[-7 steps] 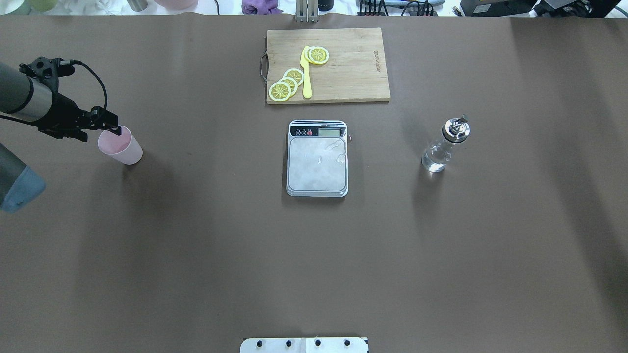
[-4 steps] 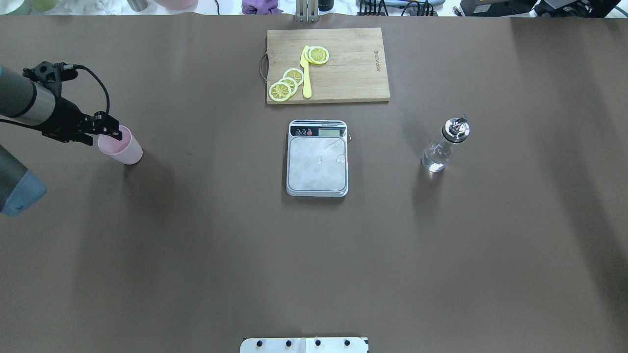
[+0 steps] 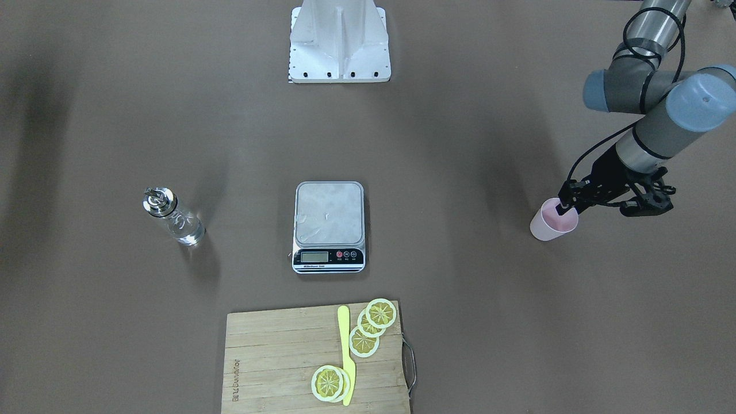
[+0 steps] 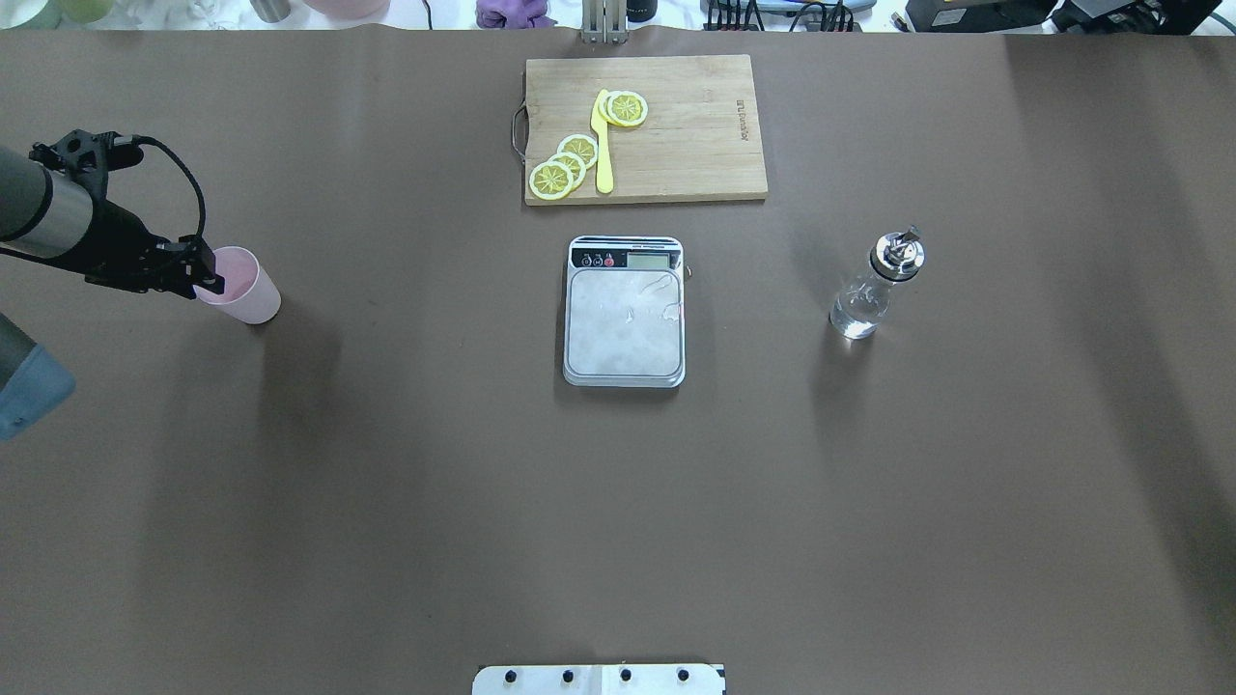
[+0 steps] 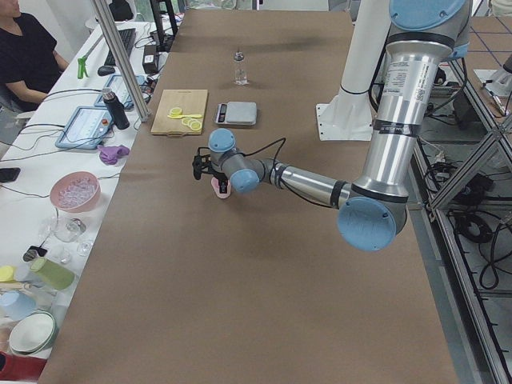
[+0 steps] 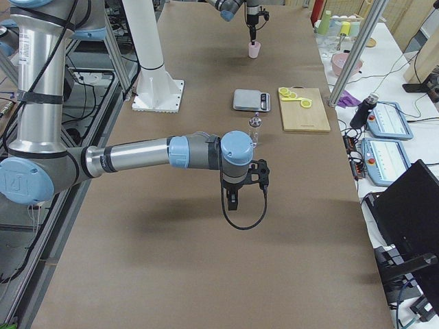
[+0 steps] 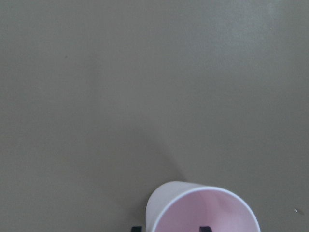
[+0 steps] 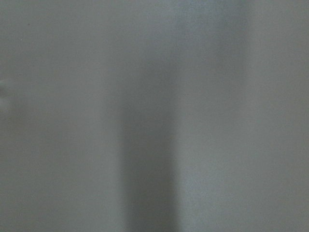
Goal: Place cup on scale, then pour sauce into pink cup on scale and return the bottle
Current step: 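Reach the left gripper to the pink cup and grasp it, then carry the pink cup with the left gripper onto the scale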
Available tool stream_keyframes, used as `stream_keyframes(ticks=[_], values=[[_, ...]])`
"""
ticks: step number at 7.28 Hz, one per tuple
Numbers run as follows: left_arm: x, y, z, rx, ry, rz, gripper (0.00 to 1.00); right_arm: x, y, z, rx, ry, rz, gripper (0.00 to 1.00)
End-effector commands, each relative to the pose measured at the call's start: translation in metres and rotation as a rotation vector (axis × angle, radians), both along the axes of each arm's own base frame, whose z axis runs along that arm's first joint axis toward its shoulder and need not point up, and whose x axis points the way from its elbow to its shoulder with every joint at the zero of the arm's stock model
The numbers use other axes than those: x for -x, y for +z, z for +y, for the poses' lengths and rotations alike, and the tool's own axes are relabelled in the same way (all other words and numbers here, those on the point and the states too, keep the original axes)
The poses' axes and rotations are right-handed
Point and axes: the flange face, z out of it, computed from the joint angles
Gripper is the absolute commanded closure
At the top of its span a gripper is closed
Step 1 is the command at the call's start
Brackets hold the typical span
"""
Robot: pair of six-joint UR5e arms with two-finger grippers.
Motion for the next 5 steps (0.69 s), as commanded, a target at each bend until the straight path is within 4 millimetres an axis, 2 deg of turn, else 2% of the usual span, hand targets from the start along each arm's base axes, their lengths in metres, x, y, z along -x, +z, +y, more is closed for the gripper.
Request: stream_keyframes(ticks=[1,3,4,5], values=[[0.002,0.001,0.004,0.012,0.002,0.002,0.89,0.0,0.002,0.001,0.004,-0.001,-0.001,0.0],[0.0,0.0,0.002,0.016,-0.001,-0.001,0.89,0.001,0.005,0.001,0.011,-0.003,-0.001,0.0],[0.0,-0.002,0.002,0.02,0.002,0.003,1.0,0.001,0.004,0.0,0.008,-0.003,-0.001,0.0],[0.002,-0.01,0.004,0.021,0.005,0.011,1.0,0.002,0.004,0.0,0.007,-0.005,-0.001,0.0]])
